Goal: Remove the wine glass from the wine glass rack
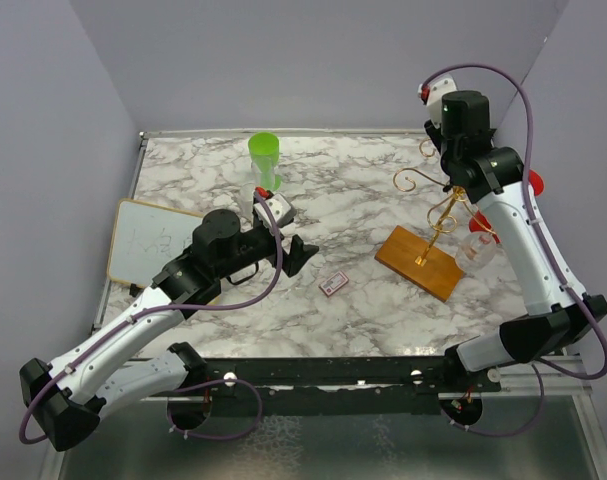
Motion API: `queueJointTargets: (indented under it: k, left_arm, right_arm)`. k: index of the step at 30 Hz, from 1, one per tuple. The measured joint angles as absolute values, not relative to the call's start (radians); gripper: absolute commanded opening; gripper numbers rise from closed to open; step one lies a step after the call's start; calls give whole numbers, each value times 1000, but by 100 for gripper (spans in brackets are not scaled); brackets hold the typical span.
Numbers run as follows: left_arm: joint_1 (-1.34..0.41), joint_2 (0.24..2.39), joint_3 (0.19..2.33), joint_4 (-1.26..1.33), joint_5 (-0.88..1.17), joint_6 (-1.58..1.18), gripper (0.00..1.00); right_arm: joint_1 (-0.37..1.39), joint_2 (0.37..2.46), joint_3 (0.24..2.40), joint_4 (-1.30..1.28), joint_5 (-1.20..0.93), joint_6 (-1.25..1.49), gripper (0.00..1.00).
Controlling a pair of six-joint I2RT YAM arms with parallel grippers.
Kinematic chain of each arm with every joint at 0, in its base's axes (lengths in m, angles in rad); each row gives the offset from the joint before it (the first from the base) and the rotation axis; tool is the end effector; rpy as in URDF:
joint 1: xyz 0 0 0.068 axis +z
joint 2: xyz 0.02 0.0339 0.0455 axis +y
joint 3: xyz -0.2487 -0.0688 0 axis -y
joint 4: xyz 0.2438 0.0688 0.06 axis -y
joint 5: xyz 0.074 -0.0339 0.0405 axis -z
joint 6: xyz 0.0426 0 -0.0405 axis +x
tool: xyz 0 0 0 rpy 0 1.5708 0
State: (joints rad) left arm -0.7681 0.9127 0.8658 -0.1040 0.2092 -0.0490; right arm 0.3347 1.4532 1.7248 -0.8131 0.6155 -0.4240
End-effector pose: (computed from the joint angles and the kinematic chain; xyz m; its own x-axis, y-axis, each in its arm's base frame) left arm 0.1583 -0.1652 0.3414 -0.1485 0.0768 -0.9859 0.8210 0.5653 -0.0796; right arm 0.2941 0.0762 0.4276 -0.5256 -0.5384 -0.6586 -0.0188 0.7814 -0.6238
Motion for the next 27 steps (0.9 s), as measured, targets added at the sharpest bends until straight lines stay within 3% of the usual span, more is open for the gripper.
queueJointTargets:
  k: [17, 27]
  left_arm:
    - [-768, 913, 860, -99, 208, -49, 85]
    - [-768, 913, 860, -98, 208, -49, 85]
  right_arm:
    - [335, 1493, 1714, -771, 686, -475, 30]
    - [339, 1493, 1708, -754, 713, -496, 17]
